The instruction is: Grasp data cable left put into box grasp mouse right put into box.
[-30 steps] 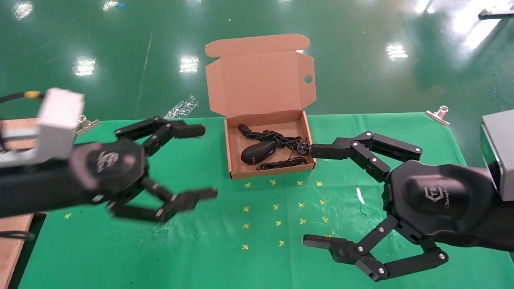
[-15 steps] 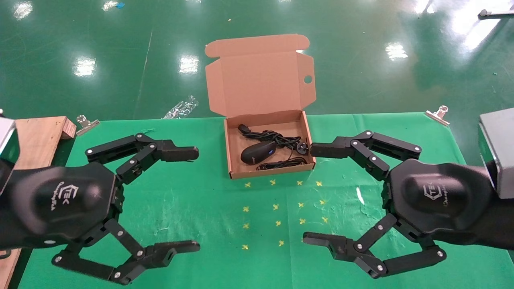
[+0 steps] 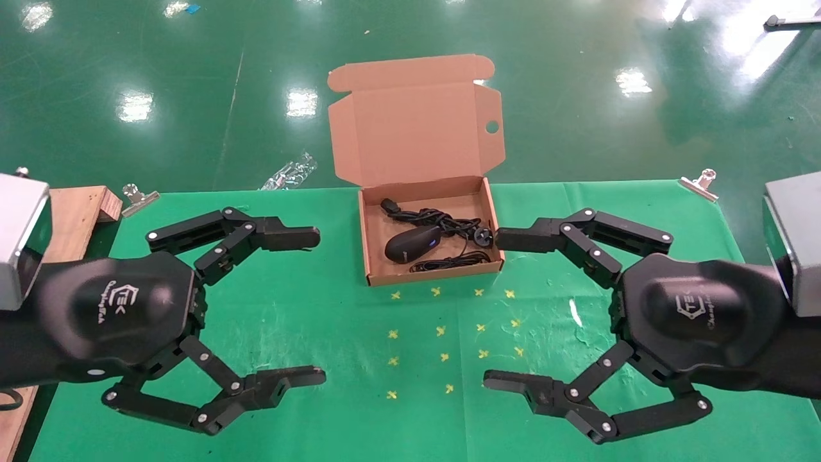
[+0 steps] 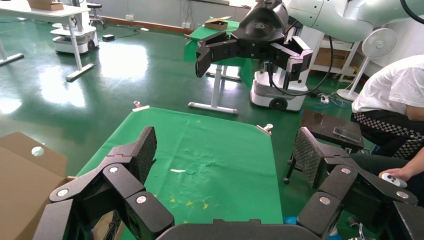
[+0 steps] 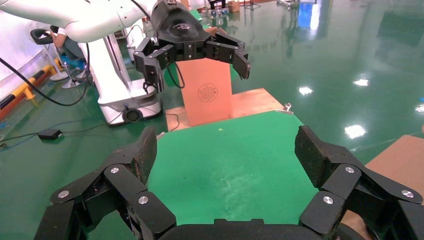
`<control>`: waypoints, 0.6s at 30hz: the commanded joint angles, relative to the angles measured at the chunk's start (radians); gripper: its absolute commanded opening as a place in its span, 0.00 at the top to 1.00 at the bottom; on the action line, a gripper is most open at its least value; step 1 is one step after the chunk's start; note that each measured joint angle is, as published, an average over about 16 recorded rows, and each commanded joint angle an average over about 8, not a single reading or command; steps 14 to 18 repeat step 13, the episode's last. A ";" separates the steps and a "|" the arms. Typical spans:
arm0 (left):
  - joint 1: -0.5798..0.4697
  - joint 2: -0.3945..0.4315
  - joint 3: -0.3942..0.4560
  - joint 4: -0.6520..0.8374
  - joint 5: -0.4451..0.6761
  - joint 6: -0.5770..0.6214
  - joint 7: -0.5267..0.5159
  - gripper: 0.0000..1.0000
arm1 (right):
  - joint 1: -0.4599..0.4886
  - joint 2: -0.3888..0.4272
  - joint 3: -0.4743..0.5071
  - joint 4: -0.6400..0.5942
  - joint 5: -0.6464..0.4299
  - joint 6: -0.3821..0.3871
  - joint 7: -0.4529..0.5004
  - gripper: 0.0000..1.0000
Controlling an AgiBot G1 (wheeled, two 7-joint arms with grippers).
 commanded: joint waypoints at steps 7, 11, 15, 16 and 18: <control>-0.003 0.003 0.003 0.005 0.005 -0.004 -0.001 0.00 | 0.001 0.000 0.000 -0.001 -0.001 0.000 0.000 0.00; -0.004 0.004 0.004 0.006 0.006 -0.006 -0.001 0.00 | 0.001 -0.001 0.000 -0.001 -0.001 0.000 0.000 0.00; -0.004 0.004 0.004 0.006 0.007 -0.006 -0.001 0.00 | 0.001 -0.001 0.000 -0.001 -0.001 0.000 0.000 0.00; -0.004 0.004 0.004 0.006 0.007 -0.006 -0.001 0.00 | 0.001 -0.001 0.000 -0.001 -0.001 0.000 0.000 0.00; -0.004 0.004 0.004 0.006 0.007 -0.006 -0.001 0.00 | 0.001 -0.001 0.000 -0.001 -0.001 0.000 0.000 0.00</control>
